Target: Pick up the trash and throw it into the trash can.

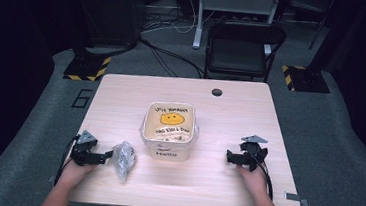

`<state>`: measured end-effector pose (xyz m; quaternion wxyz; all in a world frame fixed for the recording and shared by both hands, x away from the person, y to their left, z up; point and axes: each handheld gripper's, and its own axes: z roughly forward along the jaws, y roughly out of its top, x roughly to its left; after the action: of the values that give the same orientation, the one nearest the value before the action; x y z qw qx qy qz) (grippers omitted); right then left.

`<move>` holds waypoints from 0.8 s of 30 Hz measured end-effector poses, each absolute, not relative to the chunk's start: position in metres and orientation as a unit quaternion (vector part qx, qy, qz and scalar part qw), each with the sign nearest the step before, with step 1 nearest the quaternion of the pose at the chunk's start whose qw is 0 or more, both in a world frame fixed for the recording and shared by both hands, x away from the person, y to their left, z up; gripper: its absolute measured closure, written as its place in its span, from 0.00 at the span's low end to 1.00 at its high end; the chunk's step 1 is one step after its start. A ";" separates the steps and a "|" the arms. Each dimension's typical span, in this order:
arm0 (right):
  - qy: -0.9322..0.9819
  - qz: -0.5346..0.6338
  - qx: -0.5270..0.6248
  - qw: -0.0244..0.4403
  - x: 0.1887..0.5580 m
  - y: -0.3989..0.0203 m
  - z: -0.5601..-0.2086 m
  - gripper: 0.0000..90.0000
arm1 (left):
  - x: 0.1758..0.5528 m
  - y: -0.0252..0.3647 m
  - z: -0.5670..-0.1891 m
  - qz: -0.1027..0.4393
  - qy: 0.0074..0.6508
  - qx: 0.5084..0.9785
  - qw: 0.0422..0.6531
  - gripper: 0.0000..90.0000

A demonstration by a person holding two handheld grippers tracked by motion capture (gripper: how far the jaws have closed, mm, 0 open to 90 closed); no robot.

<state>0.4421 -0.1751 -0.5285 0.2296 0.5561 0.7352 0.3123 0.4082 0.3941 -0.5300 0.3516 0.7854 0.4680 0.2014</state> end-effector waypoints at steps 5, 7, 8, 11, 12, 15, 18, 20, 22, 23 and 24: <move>0.738 0.312 0.552 0.231 0.440 -0.175 -0.529 0.00 | 0.408 0.394 -0.530 0.203 0.470 0.784 0.351 0.15; 0.738 0.312 0.552 0.231 0.440 -0.175 -0.529 0.00 | 0.408 0.394 -0.530 0.202 0.471 0.783 0.352 0.15; 0.738 0.313 0.552 0.230 0.440 -0.175 -0.529 0.00 | 0.408 0.394 -0.530 0.202 0.472 0.783 0.352 0.16; 0.738 0.313 0.552 0.230 0.439 -0.175 -0.529 0.00 | 0.408 0.394 -0.530 0.203 0.472 0.782 0.352 0.16; 0.738 0.313 0.552 0.230 0.439 -0.175 -0.529 0.00 | 0.408 0.394 -0.530 0.203 0.473 0.782 0.352 0.16; 0.737 0.313 0.554 0.229 0.439 -0.175 -0.529 0.00 | 0.408 0.394 -0.530 0.205 0.474 0.780 0.354 0.16; 0.738 0.314 0.552 0.229 0.439 -0.175 -0.529 0.00 | 0.407 0.394 -0.529 0.205 0.473 0.782 0.351 0.17; 0.738 0.314 0.552 0.229 0.439 -0.175 -0.529 0.00 | 0.408 0.395 -0.529 0.206 0.472 0.782 0.352 0.18; 0.738 0.314 0.552 0.229 0.439 -0.175 -0.529 0.00 | 0.407 0.395 -0.528 0.203 0.476 0.781 0.350 0.19; 0.738 0.314 0.552 0.229 0.439 -0.175 -0.529 0.00 | 0.407 0.396 -0.528 0.203 0.477 0.781 0.347 0.20; 0.738 0.314 0.552 0.229 0.439 -0.175 -0.529 0.00 | 0.407 0.396 -0.527 0.202 0.483 0.778 0.348 0.21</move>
<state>0.4394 -0.1755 -0.5287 0.2294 0.5518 0.7380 0.3135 0.4068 0.3957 -0.5270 0.3479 0.7779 0.4828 0.2020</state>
